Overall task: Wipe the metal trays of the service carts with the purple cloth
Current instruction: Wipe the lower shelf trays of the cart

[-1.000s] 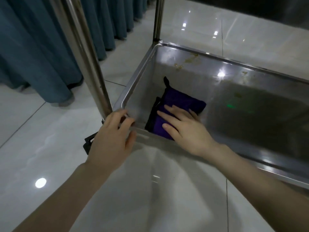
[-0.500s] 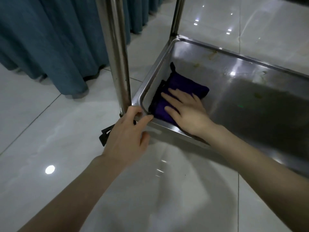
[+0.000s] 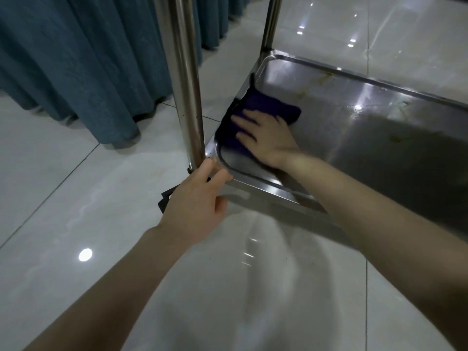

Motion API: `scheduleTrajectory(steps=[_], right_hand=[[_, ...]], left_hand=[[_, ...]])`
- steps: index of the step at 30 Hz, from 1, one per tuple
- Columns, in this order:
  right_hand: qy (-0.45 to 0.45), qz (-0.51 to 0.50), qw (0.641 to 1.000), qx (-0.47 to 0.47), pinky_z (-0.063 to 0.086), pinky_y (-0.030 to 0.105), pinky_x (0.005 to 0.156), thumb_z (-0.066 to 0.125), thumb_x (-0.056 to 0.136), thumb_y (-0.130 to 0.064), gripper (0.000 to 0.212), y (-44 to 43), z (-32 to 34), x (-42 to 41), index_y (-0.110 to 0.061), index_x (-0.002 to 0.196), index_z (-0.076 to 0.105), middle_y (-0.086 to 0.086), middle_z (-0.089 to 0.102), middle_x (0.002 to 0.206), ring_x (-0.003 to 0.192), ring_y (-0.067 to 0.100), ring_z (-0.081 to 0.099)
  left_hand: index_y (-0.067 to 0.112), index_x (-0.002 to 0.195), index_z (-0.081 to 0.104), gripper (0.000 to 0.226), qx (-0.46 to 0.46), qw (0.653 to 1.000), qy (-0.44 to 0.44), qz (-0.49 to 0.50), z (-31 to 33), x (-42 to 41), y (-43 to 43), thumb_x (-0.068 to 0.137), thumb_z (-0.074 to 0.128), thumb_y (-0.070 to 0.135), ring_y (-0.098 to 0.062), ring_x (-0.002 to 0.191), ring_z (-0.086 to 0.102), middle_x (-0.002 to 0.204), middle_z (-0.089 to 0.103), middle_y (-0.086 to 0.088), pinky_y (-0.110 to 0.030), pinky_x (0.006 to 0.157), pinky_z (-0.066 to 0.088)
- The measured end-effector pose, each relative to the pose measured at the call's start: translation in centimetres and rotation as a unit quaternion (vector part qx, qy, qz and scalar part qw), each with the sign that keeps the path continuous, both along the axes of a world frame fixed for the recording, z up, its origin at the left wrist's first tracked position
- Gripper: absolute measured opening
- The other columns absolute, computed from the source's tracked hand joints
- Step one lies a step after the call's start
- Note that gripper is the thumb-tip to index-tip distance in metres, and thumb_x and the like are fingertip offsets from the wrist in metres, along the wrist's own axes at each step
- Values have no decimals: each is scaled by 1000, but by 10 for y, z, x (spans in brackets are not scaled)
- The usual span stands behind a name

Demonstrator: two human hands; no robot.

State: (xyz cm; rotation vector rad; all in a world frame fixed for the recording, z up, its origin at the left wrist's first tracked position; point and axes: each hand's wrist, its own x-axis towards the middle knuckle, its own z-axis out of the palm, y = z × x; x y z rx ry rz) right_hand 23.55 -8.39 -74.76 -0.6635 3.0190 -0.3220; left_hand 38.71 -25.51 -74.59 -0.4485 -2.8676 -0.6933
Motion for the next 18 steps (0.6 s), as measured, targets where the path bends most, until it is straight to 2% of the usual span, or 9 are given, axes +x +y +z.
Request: scheduleTrajectory(steps=[3,5,7,8,10,12,15,18], right_hand=[[-14,106,994,-28,12,46,117,28,97,-55,52,17,-6,51,-42,147,32,-7,26,158,145,17,20],[-19,96,995,-25,12,45,118,26,97,-56,52,33,-6,44,-42,147,31,-7,25,158,146,16,19],[-4,13,1000,1,11,44,118,28,100,-53,49,49,-6,9,-41,148,28,-7,23,159,146,16,19],[-9,-49,999,3,10,45,118,28,101,-51,49,58,-3,-9,-40,149,28,-6,22,159,146,18,19],[-24,-169,985,-29,9,50,118,28,102,-50,51,73,1,-39,-35,150,29,-2,21,160,146,22,17],[-20,-210,976,-47,8,53,118,28,102,-49,51,77,3,-40,-32,150,31,0,21,160,146,23,16],[-3,-138,989,-55,12,48,118,32,102,-47,48,79,-1,11,-34,148,35,-2,26,158,145,19,21],[27,-55,997,-46,18,48,116,28,99,-51,50,97,-5,95,-36,145,40,-5,34,155,143,20,28]], left_hand=[[12,109,60,35,6,1000,9,-13,-1,1,-3,75,58,6,-17,75,51,109,50,-3,-30,60,46],[11,110,60,34,-7,1000,5,-16,-1,1,-1,76,57,8,-23,84,58,111,50,-5,-32,63,50],[8,109,60,34,-33,999,2,-1,0,0,1,77,51,15,-31,96,61,113,52,-8,-39,67,53],[8,107,60,33,-50,999,5,4,2,0,4,77,49,18,-31,94,61,110,53,-9,-40,67,53],[7,98,58,23,-88,996,27,13,4,-1,11,79,52,19,-27,75,54,98,52,-9,-37,62,49],[7,90,56,16,-105,993,47,37,7,-3,19,79,60,18,-23,66,43,87,50,-8,-32,63,40],[11,93,59,18,-91,993,38,69,6,-6,34,84,60,26,-28,75,52,89,52,-8,-37,74,41],[13,103,60,20,-77,996,47,1,0,-13,52,88,58,26,-29,93,55,105,57,-7,-40,83,42]])
